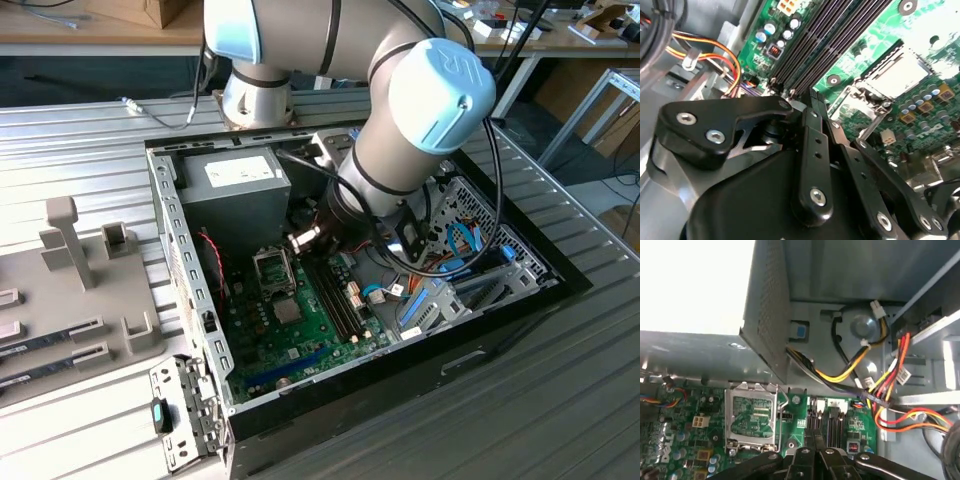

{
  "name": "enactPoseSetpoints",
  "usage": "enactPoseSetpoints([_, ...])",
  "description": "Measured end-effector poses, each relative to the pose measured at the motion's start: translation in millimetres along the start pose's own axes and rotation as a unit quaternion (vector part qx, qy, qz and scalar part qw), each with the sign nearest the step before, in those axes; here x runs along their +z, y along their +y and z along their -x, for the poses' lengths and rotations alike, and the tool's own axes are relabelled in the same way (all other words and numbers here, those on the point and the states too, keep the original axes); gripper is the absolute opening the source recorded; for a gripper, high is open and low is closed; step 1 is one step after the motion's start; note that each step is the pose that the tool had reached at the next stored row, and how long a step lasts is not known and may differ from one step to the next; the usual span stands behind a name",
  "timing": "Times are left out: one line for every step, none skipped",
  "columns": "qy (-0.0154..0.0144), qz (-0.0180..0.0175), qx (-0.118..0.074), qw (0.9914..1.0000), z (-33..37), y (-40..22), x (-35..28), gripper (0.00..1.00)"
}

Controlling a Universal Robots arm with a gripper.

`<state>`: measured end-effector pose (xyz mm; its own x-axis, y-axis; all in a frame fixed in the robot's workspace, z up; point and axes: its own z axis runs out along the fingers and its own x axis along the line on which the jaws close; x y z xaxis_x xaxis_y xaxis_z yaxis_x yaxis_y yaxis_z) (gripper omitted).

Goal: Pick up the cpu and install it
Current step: 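Close the cpu cover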

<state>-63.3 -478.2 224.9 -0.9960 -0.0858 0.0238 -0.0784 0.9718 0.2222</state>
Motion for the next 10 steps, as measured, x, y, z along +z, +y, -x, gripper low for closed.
enactPoseSetpoints([0.0008, 0.0024, -0.005, 0.99999, 0.1, 0.6, 1.2, 0.11])
enactPoseSetpoints([0.002, 0.0056, -0.011, 0.99992, 0.2, 1.1, 2.3, 0.11])
enactPoseSetpoints([0.0028, 0.0078, -0.015, 0.99985, 0.2, 1.3, 2.9, 0.11])
enactPoseSetpoints([0.0034, 0.0095, -0.019, 0.99977, 0.3, 1.5, 3.4, 0.11])
enactPoseSetpoints([0.0044, 0.0121, -0.024, 0.99962, 0.3, 1.9, 4.3, 0.11])
enactPoseSetpoints([0.0053, 0.0144, -0.029, 0.99946, 0.4, 2.4, 5.2, 0.11])
enactPoseSetpoints([0.0059, 0.0155, -0.032, 0.99935, 0.4, 2.8, 5.7, 0.11])
enactPoseSetpoints([0.0069, 0.017, -0.037, 0.99915, 0.6, 3.6, 6.9, 0.11])
enactPoseSetpoints([0.0083, 0.0169, -0.043, 0.99892, 0.8, 5.2, 8.0, 0.11])
enactPoseSetpoints([0.0094, 0.0168, -0.047, 0.99869, 1.0, 7.3, 9.2, 0.11])
